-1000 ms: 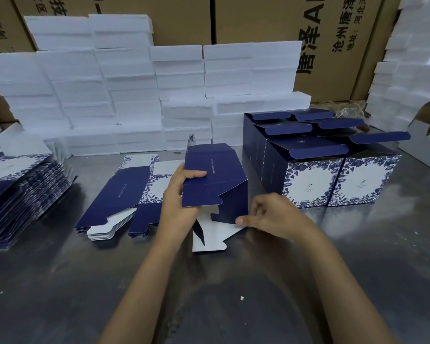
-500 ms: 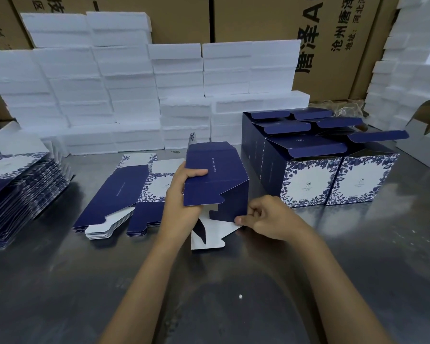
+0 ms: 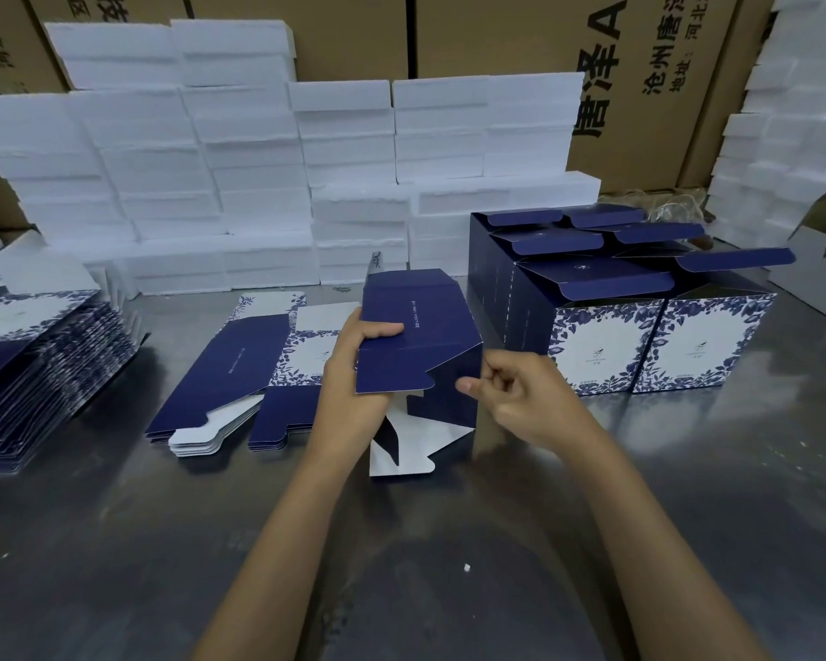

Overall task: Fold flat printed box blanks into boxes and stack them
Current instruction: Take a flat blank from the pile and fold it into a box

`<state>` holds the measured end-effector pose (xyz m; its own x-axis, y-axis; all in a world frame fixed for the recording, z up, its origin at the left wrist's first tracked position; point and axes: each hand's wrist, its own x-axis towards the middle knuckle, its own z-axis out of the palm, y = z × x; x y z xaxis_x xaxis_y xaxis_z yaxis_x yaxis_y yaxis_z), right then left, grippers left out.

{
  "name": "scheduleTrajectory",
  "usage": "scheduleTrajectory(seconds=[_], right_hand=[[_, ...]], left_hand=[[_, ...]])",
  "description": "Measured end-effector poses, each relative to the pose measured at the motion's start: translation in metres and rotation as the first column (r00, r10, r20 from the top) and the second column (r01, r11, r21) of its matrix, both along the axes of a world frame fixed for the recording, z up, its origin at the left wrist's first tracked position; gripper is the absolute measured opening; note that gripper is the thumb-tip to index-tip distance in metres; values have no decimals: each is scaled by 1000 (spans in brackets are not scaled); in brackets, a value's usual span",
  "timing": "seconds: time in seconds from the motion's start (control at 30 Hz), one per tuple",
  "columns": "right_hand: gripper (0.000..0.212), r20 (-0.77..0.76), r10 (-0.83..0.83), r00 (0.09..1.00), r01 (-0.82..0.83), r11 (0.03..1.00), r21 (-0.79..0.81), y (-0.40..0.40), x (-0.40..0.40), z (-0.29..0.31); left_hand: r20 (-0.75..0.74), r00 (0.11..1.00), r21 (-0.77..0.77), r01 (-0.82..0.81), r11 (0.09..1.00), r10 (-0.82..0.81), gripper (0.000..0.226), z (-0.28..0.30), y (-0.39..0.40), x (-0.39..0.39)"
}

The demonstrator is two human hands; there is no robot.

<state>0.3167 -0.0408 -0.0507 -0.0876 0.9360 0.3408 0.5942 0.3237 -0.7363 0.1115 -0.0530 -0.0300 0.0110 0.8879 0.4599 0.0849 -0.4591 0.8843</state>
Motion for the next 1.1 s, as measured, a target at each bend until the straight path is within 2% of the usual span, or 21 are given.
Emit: scheduleTrajectory(seconds=[0.13,0.23,0.33,0.43,0.53,0.6,0.63,0.73,0.83,1.0,1.1], right_hand=[[43,-26,9,1000,-10,1000,-29,-2,-1,2],[42,-90,16,996,-13,1000,25,-4,-2,7],[42,-64,8,998,-3,997,72,-6,-2,11],[40,-63,16,998,-16,1000,3,-8,-2,15],[31,-261,34,965,-45,998,-37,-13,-2,25],[17,-420,29,907,-28,1000,9,-17,-6,32],[15,-453,27,891,-14,999,33,-19,-9,34],[33,-345,71,936,-60,997,44,-21,-18,30],[45,-281,113,953,-127,991,-32,-21,-23,26],[49,-334,127,934,-153,987,-50,-18,-22,25],[46,-307,105,946,-112,994,-5,-18,-24,23]], left_hand=[[13,1000,1,5,1000,-5,47,-1,1,0],[13,1000,1,1,1000,-1,48,-1,1,-1],[32,999,-1,15,1000,-15,43,-2,2,0],[21,1000,-1,17,1000,-17,41,-3,2,0],[33,999,-38,-11,999,12,43,-2,0,0],[28,1000,-52,-13,999,14,44,-1,-1,0],[11,1000,-50,-3,999,3,45,0,-1,0],[-62,997,-24,45,999,-47,48,5,-2,-5],[-145,979,-98,128,987,-142,63,9,-2,-13],[-327,898,-198,241,950,-296,92,12,-1,-30],[-306,892,-244,263,933,-332,91,12,0,-33]])
